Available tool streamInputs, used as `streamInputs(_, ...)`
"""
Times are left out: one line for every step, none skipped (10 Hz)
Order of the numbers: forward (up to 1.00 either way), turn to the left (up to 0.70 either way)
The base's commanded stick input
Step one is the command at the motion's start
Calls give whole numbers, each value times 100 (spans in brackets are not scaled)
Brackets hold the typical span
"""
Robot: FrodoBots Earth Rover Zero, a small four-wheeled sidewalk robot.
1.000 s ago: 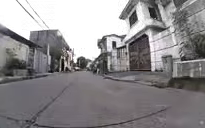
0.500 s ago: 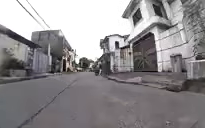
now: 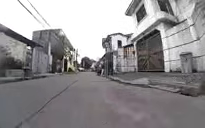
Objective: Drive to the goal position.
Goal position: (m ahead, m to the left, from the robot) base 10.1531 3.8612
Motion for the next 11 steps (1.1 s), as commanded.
streamInputs(100, -35)
streamInputs(100, -27)
streamInputs(100, -17)
streamInputs(100, -7)
streamInputs(100, 0)
streamInputs(100, 0)
streamInputs(100, 0)
streamInputs(100, 0)
streamInputs(100, 0)
streamInputs(100, 0)
streamInputs(100, 0)
